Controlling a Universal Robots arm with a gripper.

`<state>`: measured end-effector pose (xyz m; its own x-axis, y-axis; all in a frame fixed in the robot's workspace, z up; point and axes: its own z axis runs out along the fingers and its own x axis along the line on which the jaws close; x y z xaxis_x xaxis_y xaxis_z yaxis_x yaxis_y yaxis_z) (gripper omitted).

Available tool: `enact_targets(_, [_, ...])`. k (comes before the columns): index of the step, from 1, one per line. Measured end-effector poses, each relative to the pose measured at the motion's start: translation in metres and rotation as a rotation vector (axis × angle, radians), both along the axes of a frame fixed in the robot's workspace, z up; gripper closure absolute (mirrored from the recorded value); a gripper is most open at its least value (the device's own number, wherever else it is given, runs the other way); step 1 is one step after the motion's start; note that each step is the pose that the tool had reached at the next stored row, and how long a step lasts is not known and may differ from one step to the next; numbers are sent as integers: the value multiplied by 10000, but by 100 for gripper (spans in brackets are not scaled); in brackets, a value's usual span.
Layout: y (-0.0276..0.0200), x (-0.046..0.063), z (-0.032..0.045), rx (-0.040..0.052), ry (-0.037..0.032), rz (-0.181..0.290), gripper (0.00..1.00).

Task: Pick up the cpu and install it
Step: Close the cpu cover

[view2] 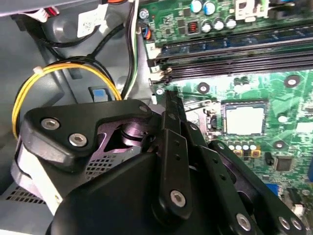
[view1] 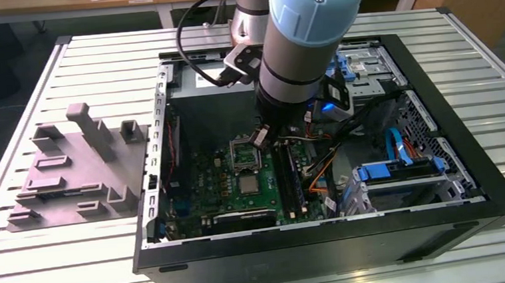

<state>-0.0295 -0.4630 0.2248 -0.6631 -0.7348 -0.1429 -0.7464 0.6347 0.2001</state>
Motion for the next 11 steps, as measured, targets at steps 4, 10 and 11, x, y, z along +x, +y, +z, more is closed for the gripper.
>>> enact_targets(4, [2,0,-49,3,-5,535,89])
enact_targets(10, [8,1,-93,287,-28,567,89])
enact_targets(11, [9,1,-99,370,-30,567,89])
